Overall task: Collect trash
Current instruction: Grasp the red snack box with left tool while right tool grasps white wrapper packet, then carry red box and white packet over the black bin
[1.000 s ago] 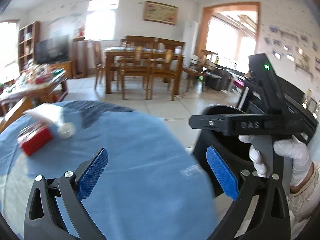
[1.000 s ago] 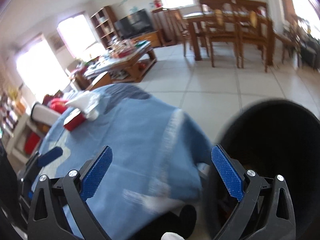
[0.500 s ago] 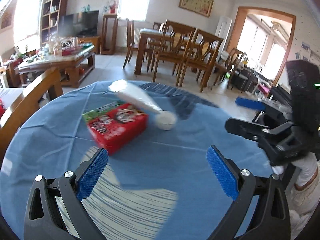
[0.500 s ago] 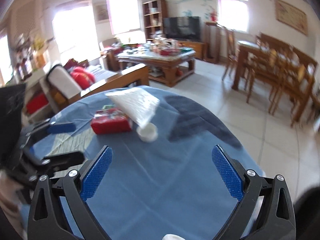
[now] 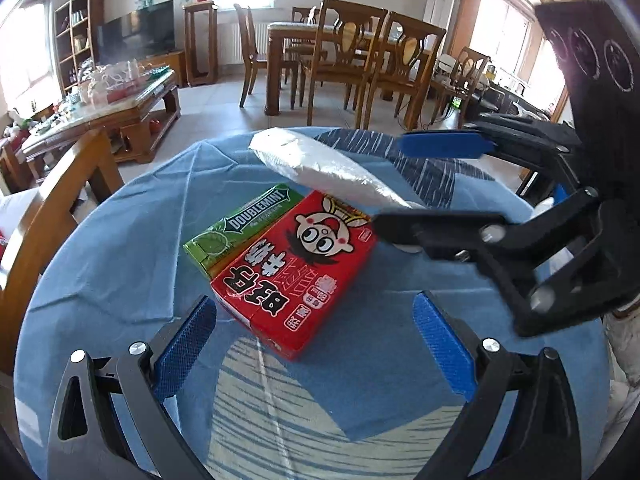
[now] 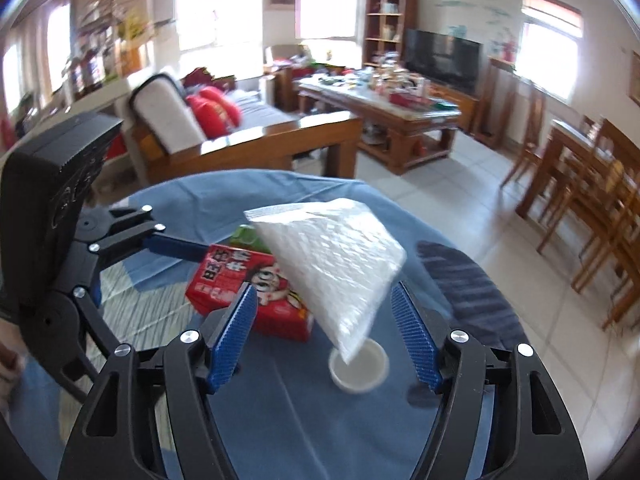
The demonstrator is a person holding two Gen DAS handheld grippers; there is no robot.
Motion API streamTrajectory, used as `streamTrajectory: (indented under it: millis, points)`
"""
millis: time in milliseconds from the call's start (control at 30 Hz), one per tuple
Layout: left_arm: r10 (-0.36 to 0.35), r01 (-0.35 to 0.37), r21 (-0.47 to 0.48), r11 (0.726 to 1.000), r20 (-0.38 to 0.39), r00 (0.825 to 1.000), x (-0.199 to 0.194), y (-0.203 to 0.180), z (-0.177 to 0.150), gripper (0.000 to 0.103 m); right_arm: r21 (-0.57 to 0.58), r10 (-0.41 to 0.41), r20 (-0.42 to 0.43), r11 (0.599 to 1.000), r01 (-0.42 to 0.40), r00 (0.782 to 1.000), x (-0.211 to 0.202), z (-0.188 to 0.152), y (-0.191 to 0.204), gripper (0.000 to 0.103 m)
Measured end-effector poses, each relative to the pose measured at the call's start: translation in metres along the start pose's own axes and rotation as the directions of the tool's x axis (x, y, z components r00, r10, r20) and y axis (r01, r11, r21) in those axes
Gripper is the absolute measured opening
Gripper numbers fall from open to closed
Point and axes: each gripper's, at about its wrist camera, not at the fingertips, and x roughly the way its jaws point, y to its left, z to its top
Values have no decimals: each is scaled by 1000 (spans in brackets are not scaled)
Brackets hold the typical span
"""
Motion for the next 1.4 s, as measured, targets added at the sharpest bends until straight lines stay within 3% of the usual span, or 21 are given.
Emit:
streamTrajectory:
  millis: [100,133,167,233,333,500,867,1167,1400]
  points:
    - [-20,20,-2,1000,-11,1000,4,3,1,97,-36,-6,-17,999,6,1000,15,7,6,67]
    - [-27,27,-6,1000,-10,1000,2,3,1,97,-42,-7,-26,999,6,1000,20,9,7,58]
    - [-31,30,-11,999,-17,999,3,3,0,96,-44,-8,-38,999,7,999,25,12,6,55]
    - [-27,27,-21,999,-32,999,5,6,0,78,-24,-16,-29,1000,15,999,29,16,2,44]
    - [14,-14,4,1000,-29,999,4,3,0,60,26,-3,-20,1000,4,1000,28,17,-9,34]
    - [29,-28,23,999,-28,999,2,-1,0,54,93,19,10,995,-20,1000,22,13,-21,21]
    - [34,-34,-7,999,32,999,-24,-12,-12,50,291,112,145,945,-151,983,-56,-14,-51,14]
    - [73,-67,-46,997,131,989,-74,-34,-27,50,337,102,253,923,-186,962,-148,-52,-60,13]
    - [40,-36,-23,999,203,978,-104,-74,-26,50,362,66,302,915,-178,951,-217,-96,-66,13]
